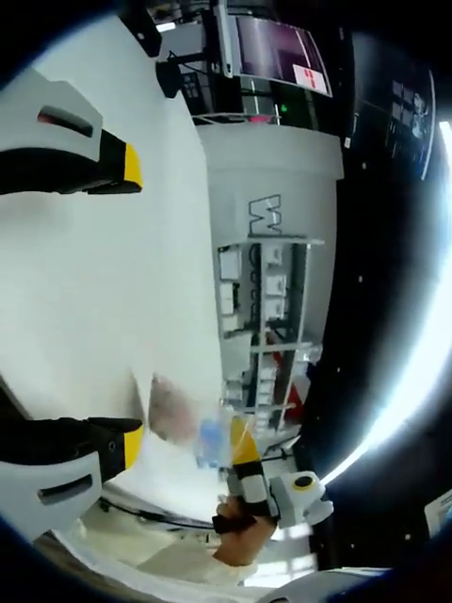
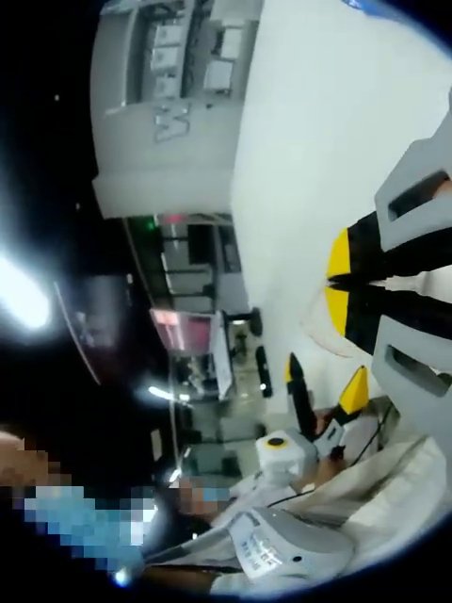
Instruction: Open the resealable bag by pulling the two sides of the seal apart until the entire bag opening is separated and visibly accessible.
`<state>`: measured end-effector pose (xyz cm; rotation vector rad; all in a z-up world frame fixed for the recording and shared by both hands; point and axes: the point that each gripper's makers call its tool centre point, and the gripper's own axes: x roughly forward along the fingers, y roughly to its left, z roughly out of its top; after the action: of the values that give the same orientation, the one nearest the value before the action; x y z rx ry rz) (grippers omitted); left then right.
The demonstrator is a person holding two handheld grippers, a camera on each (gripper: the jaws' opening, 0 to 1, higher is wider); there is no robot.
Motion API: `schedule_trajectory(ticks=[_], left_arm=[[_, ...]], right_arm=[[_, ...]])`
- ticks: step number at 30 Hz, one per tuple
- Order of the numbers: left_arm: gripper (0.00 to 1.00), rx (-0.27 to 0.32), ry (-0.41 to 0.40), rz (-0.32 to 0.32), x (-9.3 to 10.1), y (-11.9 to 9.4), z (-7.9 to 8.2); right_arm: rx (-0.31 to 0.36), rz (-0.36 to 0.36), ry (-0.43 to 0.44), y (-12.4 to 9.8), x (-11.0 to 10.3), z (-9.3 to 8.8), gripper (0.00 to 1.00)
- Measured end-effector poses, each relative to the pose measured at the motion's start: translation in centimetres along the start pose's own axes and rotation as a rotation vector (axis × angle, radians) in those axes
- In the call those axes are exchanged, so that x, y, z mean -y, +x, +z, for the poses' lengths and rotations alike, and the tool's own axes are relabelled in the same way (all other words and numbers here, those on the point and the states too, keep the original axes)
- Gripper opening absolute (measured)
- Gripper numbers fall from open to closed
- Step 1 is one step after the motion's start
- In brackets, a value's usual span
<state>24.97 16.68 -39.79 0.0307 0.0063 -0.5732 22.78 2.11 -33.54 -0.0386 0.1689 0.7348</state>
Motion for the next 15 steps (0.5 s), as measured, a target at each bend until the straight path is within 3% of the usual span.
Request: schedule_trajectory(ticks=[15], left_arm=[[0.97, -0.010, 0.006, 0.002, -0.17, -0.04, -0.17]], right_arm=[[-0.011, 0.021, -0.027, -0.66, -0.90, 0.31, 0.00]])
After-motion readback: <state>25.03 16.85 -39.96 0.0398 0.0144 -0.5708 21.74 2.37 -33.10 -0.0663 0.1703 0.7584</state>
